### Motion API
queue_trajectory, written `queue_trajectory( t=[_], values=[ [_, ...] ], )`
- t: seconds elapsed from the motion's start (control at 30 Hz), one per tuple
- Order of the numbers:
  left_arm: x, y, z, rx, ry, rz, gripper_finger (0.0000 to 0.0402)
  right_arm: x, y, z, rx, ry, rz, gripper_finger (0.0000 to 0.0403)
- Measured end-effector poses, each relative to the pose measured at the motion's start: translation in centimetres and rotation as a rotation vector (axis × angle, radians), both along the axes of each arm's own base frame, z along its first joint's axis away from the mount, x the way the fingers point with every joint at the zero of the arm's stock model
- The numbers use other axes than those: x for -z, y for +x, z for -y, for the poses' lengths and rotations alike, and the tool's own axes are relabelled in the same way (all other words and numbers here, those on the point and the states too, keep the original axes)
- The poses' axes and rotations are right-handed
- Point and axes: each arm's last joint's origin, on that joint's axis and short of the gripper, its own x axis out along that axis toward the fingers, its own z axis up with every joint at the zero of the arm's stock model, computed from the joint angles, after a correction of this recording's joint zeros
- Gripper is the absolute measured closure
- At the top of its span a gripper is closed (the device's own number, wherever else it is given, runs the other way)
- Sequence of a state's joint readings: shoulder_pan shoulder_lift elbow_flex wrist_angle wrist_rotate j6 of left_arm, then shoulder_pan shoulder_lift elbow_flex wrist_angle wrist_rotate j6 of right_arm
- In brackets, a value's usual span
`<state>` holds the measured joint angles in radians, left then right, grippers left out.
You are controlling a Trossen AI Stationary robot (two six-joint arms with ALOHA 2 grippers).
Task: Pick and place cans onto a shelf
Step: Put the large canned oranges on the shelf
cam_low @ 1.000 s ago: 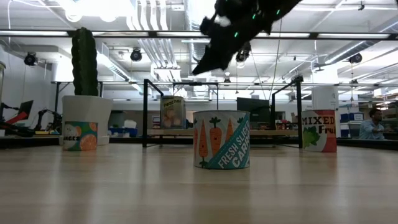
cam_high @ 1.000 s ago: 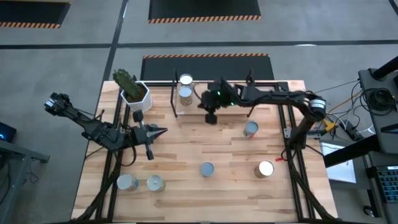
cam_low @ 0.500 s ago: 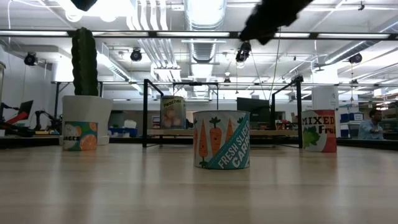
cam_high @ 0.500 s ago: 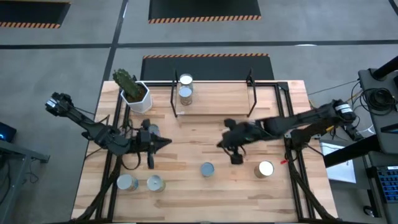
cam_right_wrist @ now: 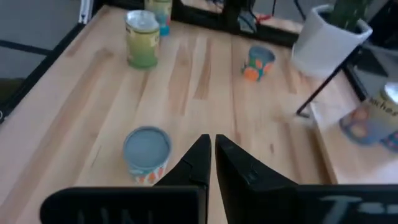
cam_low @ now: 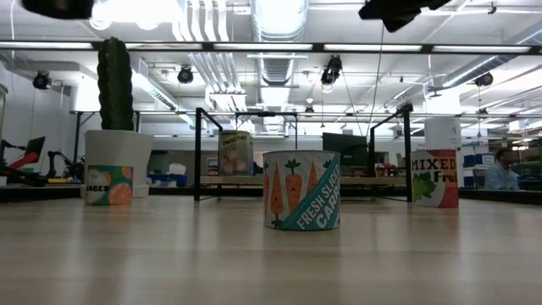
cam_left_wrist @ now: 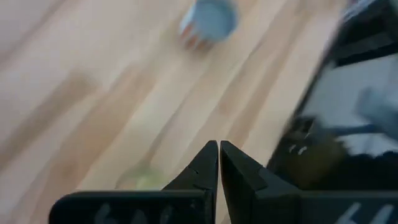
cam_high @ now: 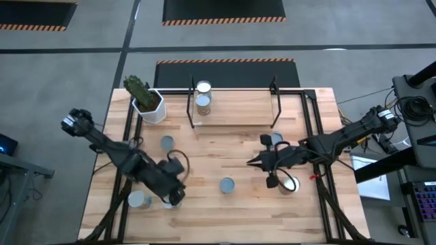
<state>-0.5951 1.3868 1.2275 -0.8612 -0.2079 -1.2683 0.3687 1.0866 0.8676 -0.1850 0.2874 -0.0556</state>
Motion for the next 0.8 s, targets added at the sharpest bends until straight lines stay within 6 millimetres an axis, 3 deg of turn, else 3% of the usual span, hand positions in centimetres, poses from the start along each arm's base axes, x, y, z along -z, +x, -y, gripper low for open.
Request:
queue_trajectory(
  t=[0.17,0.43,0.6,0.8],
  values=[
    [0.4,0.7,2.6,-0.08,0.029,-0.241,0.0402,-1.0,0.4,-0.1,-0.046,-0.059,0.124,0.039],
    [1.8,1.3,5.3,-0.145,0.022,-0.317,0.0375,-3.2,-0.5,0.2,-0.077,-0.124,0.217,0.039],
    [2.3,1.4,5.6,-0.209,-0.016,-0.355,0.0321,-3.2,-1.2,-0.1,-0.101,-0.124,0.247,0.039],
    [2.6,0.8,5.8,-0.275,-0.02,-0.389,0.0221,-3.2,-1.5,-0.7,-0.128,-0.124,0.251,0.039]
  ],
)
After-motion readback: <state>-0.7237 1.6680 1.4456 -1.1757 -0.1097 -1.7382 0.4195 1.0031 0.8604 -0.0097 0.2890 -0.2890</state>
